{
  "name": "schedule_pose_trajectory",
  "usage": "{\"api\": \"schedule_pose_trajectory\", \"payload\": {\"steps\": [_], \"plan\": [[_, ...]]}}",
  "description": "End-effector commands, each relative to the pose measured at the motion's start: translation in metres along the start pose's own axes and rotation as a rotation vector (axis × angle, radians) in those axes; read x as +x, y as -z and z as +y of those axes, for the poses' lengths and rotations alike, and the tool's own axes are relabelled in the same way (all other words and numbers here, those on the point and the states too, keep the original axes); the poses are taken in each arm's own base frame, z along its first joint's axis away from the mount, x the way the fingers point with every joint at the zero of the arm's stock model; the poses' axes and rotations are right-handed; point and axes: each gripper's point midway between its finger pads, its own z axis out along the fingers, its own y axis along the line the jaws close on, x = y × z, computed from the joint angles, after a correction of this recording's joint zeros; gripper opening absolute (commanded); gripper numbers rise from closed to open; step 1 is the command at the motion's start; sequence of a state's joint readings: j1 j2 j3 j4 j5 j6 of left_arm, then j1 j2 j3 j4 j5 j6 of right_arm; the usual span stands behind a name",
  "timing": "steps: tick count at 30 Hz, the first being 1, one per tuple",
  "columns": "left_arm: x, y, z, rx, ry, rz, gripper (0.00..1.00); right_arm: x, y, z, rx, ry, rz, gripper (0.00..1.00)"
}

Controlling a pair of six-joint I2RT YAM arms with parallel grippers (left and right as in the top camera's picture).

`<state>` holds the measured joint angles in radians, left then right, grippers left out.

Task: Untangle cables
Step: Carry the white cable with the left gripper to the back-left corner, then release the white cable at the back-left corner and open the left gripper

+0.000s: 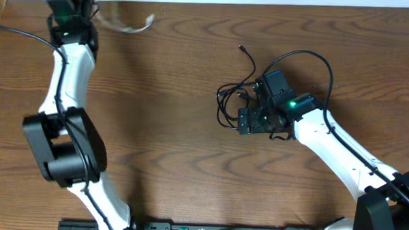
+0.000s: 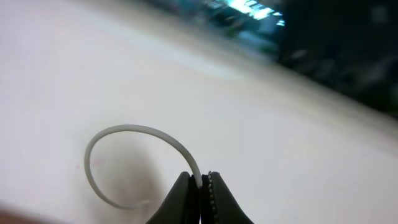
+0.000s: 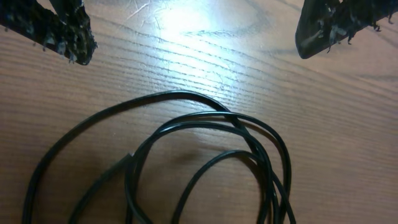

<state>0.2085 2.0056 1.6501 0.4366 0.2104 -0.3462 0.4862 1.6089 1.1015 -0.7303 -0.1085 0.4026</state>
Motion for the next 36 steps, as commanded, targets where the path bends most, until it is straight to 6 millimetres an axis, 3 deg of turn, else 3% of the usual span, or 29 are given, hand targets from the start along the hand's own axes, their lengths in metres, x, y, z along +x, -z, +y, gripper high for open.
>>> {"api": "schedule_pose_trajectory", "payload": {"steps": [1, 2, 3, 4, 5, 9, 12, 15, 16, 18, 21, 26, 27, 28, 30, 36], "plan": [[0.01, -0.008, 0.084, -0.141, -0.025, 0.008, 0.15, -0.001, 0.002, 0.001, -0.007, -0.011, -0.011, 0.99], [0.027, -0.007, 0.123, -0.205, -0.012, 0.048, 0.56, -0.001, 0.002, 0.001, -0.008, -0.011, -0.011, 0.99], [0.04, -0.001, 0.156, -0.264, 0.006, 0.088, 0.78, 0.0, 0.002, 0.001, -0.007, -0.011, -0.009, 0.99], [0.047, 0.004, 0.175, -0.302, 0.019, 0.118, 0.87, 0.0, 0.002, 0.001, -0.009, -0.012, -0.006, 0.99], [0.052, 0.013, 0.195, -0.344, 0.035, 0.15, 0.92, 0.002, 0.002, 0.002, -0.014, -0.012, 0.001, 0.99], [0.055, 0.052, 0.258, -0.49, 0.092, 0.228, 0.93, 0.004, 0.002, 0.003, -0.023, -0.012, 0.012, 0.99], [0.043, 0.082, 0.282, -0.565, 0.129, 0.264, 0.94, 0.004, 0.002, 0.003, -0.023, -0.013, 0.011, 0.99], [0.032, 0.09, 0.274, -0.532, 0.149, 0.279, 0.94, 0.004, 0.002, 0.003, -0.023, -0.012, 0.011, 0.99], [0.032, 0.089, 0.262, -0.481, 0.163, 0.298, 0.93, 0.004, 0.002, 0.003, -0.024, -0.013, 0.011, 0.99], [0.042, 0.085, 0.246, -0.41, 0.187, 0.343, 0.92, 0.004, 0.002, 0.003, -0.023, -0.013, 0.011, 0.99], [0.073, 0.083, 0.233, -0.399, 0.218, 0.435, 0.93, 0.004, 0.002, 0.003, -0.024, -0.013, 0.011, 0.99], [0.14, 0.074, 0.205, -0.372, 0.246, 0.595, 0.9, 0.005, 0.002, 0.008, -0.049, -0.012, 0.019, 0.99], [0.152, 0.072, 0.2, -0.37, 0.248, 0.621, 0.91, 0.005, 0.002, 0.008, -0.049, -0.012, 0.019, 0.99], [0.165, 0.071, 0.197, -0.376, 0.247, 0.649, 0.97, 0.005, 0.002, 0.007, -0.047, -0.009, 0.019, 0.99], [0.194, 0.068, 0.196, -0.41, 0.235, 0.693, 0.98, 0.005, 0.002, 0.007, -0.047, -0.004, 0.018, 0.99], [0.234, 0.067, 0.208, -0.456, 0.226, 0.741, 0.96, 0.006, 0.002, 0.008, -0.048, -0.001, 0.019, 0.99]]}}
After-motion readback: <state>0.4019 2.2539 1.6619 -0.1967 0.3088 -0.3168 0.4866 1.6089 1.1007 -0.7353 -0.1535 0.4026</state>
